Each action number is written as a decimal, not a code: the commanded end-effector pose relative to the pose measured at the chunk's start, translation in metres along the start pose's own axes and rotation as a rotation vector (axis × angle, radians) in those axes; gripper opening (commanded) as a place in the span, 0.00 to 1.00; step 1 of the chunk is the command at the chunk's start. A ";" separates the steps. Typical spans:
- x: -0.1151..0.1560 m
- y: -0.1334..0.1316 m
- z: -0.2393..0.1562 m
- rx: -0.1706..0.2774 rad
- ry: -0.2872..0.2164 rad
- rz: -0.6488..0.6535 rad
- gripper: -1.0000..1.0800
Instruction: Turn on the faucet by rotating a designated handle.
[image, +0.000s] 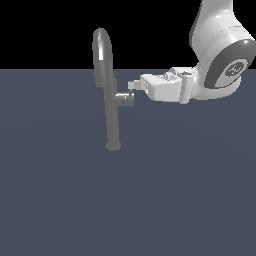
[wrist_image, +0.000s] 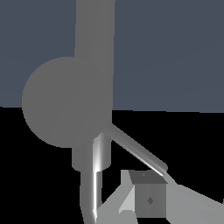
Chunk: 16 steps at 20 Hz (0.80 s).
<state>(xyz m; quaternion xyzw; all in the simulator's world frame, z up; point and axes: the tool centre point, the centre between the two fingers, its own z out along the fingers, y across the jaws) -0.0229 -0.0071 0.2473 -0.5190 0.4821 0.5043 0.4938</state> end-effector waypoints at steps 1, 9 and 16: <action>0.018 0.011 0.000 0.000 -0.002 0.020 0.00; 0.036 0.015 0.000 -0.002 -0.002 0.007 0.00; 0.045 0.012 0.000 -0.005 -0.004 -0.009 0.00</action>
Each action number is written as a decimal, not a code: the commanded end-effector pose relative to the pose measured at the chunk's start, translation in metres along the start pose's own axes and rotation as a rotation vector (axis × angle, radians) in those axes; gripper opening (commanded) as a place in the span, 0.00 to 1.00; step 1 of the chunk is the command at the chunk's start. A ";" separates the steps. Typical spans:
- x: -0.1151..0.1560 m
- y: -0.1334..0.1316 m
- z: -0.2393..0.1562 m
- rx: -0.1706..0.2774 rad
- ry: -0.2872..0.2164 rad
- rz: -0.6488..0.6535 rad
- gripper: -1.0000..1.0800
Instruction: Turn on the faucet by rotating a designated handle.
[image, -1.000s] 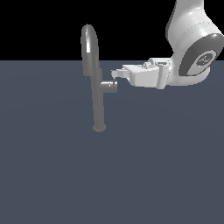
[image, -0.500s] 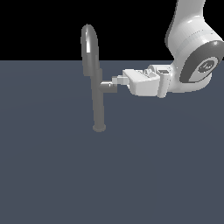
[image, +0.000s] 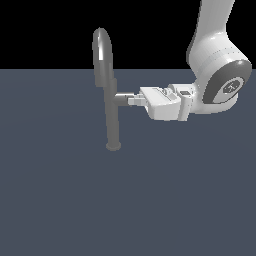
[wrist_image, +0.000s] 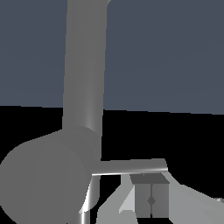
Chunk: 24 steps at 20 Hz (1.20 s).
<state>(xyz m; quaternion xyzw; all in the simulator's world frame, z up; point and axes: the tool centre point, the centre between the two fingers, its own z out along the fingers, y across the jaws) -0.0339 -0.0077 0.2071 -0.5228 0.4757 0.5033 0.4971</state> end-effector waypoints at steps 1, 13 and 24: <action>0.010 0.000 0.000 0.001 0.000 0.009 0.00; 0.025 -0.016 -0.001 -0.007 -0.005 -0.010 0.00; 0.071 -0.031 -0.001 0.005 0.001 0.040 0.00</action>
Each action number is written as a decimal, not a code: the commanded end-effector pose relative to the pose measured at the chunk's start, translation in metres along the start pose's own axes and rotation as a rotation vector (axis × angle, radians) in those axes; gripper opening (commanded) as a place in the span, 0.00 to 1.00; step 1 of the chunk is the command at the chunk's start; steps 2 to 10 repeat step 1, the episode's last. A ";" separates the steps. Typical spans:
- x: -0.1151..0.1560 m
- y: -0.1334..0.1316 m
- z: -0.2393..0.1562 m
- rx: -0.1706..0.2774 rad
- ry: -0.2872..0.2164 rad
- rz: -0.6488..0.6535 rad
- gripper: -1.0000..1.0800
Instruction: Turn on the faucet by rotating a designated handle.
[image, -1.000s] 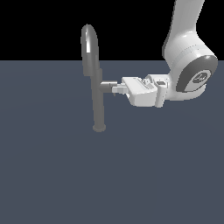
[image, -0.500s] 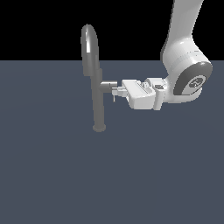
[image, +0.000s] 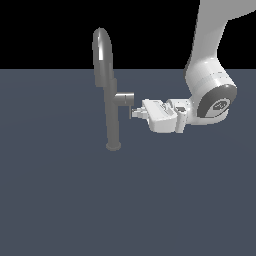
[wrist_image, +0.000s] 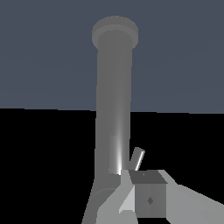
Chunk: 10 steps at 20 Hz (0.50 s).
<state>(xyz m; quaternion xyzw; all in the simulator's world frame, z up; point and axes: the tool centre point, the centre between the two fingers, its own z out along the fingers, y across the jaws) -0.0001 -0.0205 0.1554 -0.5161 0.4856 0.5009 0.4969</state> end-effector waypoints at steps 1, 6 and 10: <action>0.018 0.000 0.014 -0.014 -0.005 0.025 0.00; 0.018 0.000 0.014 -0.014 -0.005 0.025 0.00; 0.018 0.000 0.014 -0.014 -0.005 0.025 0.00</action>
